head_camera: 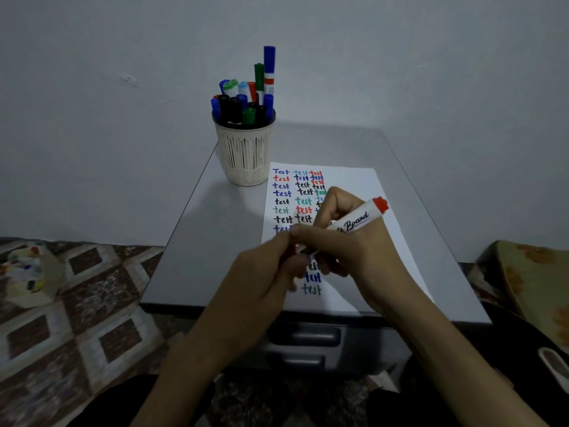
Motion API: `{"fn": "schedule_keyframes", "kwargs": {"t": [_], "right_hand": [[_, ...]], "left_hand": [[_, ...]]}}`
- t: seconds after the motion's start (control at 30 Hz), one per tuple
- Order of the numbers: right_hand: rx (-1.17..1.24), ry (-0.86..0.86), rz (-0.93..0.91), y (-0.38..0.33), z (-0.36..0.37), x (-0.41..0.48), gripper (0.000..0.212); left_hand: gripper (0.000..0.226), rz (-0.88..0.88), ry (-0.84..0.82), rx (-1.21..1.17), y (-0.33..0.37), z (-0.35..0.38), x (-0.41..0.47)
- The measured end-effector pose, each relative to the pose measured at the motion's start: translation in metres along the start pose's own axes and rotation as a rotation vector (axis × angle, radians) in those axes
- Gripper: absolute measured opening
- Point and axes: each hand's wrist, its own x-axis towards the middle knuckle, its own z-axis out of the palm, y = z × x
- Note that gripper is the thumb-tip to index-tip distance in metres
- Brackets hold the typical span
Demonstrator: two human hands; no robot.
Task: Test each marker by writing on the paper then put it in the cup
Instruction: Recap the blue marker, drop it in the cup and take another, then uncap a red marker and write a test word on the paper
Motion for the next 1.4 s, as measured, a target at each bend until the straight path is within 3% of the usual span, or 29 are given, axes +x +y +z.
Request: {"fn": "schedule_keyframes", "kwargs": {"t": [0.13, 0.33, 0.57, 0.73, 0.83, 0.9, 1.03, 1.17, 1.4], "right_hand": [[0.018, -0.021, 0.058, 0.004, -0.008, -0.010, 0.031], [0.149, -0.078, 0.168, 0.006, -0.016, -0.020, 0.035], [0.195, -0.131, 0.157, 0.007, -0.021, -0.021, 0.036], [0.260, -0.229, 0.141, 0.015, -0.034, -0.017, 0.029], [0.217, -0.272, 0.140, 0.013, -0.039, -0.015, 0.025], [0.212, -0.231, 0.124, 0.011, -0.042, -0.010, 0.016], [0.303, 0.012, 0.073, 0.018, -0.052, 0.001, 0.003], [0.231, 0.118, 0.101, 0.035, -0.046, 0.006, 0.017], [0.028, 0.262, 0.048, 0.044, -0.033, 0.004, 0.035]], "left_hand": [[0.029, -0.004, -0.028, 0.015, 0.009, 0.011, -0.011], [0.011, 0.042, -0.006, 0.018, 0.018, 0.019, -0.014], [0.020, 0.045, 0.064, -0.002, 0.021, 0.027, -0.015], [0.026, -0.087, 0.039, -0.234, 0.028, 0.031, -0.018], [0.028, -0.107, -0.020, -0.249, 0.029, 0.029, -0.015], [0.030, -0.087, -0.019, -0.130, 0.023, 0.025, -0.012], [0.024, -0.079, 0.101, 0.292, -0.010, 0.003, -0.004], [0.045, -0.052, 0.012, 0.592, -0.045, -0.018, 0.001], [0.049, -0.069, -0.053, 0.682, -0.057, -0.014, -0.006]]}}
